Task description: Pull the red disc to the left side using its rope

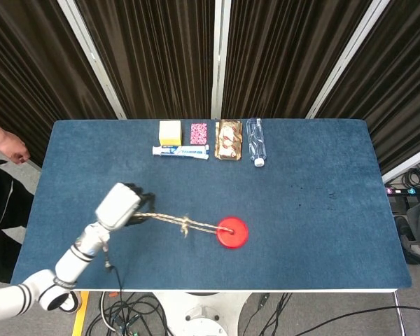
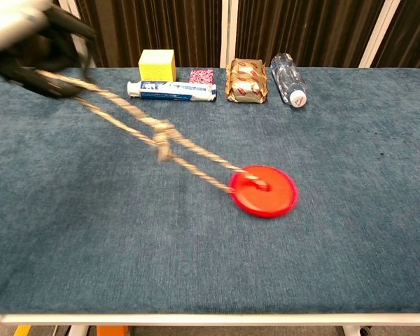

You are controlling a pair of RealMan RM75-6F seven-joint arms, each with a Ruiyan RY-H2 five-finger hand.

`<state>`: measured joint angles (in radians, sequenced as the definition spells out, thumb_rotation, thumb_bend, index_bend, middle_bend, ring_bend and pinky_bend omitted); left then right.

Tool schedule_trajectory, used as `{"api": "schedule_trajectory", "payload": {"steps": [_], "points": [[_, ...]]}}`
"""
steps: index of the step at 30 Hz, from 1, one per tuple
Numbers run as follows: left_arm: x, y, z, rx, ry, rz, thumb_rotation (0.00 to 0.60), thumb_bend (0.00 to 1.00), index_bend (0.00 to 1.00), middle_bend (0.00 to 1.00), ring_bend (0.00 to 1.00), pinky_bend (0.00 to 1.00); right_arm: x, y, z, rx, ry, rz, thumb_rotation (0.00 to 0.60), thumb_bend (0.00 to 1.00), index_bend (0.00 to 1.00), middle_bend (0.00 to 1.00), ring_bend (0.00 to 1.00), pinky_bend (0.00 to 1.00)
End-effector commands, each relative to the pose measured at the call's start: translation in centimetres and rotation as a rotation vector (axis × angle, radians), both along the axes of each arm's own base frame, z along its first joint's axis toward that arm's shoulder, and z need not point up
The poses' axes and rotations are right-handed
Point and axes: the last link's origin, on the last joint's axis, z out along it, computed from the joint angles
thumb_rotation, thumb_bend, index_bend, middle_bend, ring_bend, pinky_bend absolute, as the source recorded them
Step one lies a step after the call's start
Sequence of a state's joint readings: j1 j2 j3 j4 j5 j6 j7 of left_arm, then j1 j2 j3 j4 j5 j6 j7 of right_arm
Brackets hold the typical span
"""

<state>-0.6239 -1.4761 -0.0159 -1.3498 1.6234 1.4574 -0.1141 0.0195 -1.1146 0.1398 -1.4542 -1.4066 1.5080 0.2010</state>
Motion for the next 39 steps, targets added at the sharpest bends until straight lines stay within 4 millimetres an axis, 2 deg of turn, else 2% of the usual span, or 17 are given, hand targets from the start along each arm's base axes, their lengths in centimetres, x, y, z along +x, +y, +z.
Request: {"api": "schedule_trajectory", "payload": {"steps": [1,6,11,19,24,29,34,37,39], "points": [[-3.2,-0.1,3.0,0.100,0.000,0.090,0.600,0.37,0.79,0.95,0.74,0.76,0.2,-0.1,-0.2,0.004,0.002,0.003,0.600,0.25,0.00,0.00,0.00,0.00],[-7.2,0.3,6.2,0.206,0.017,0.192,0.600,0.37,0.79,0.95,0.74,0.76,0.5,-0.3,-0.4,0.008,0.008,0.004,0.600,0.25,0.00,0.00,0.00,0.00],[-10.9,1.6,8.7,0.304,0.056,0.286,0.600,0.37,0.79,0.95,0.74,0.76,0.8,-0.5,-0.8,0.015,0.010,0.007,0.600,0.25,0.00,0.00,0.00,0.00],[-14.2,2.9,12.0,0.429,0.122,0.375,0.600,0.37,0.79,0.95,0.74,0.76,0.9,-0.7,-1.0,0.025,0.012,0.003,0.600,0.25,0.00,0.00,0.00,0.00],[-15.0,4.2,13.7,0.492,0.151,0.406,0.600,0.37,0.79,0.95,0.74,0.76,0.9,-0.8,-1.2,0.031,0.013,0.001,0.600,0.25,0.00,0.00,0.00,0.00],[-14.4,6.2,15.0,0.535,0.171,0.414,0.600,0.37,0.79,0.95,0.74,0.76,0.8,-0.9,-1.5,0.038,0.009,-0.003,0.600,0.25,0.00,0.00,0.00,0.00],[-14.3,6.6,16.4,0.592,0.152,0.422,0.600,0.37,0.79,0.95,0.74,0.76,0.6,-0.9,-1.5,0.038,0.007,-0.009,0.600,0.25,0.00,0.00,0.00,0.00],[-13.8,6.3,16.2,0.591,0.147,0.394,0.600,0.37,0.79,0.95,0.74,0.76,0.4,-0.8,-1.5,0.038,0.005,-0.012,0.600,0.25,0.00,0.00,0.00,0.00],[-13.2,5.9,15.4,0.566,0.121,0.370,0.600,0.37,0.79,0.95,0.74,0.76,0.4,-0.9,-1.6,0.043,0.004,-0.012,0.600,0.25,0.00,0.00,0.00,0.00]]}}
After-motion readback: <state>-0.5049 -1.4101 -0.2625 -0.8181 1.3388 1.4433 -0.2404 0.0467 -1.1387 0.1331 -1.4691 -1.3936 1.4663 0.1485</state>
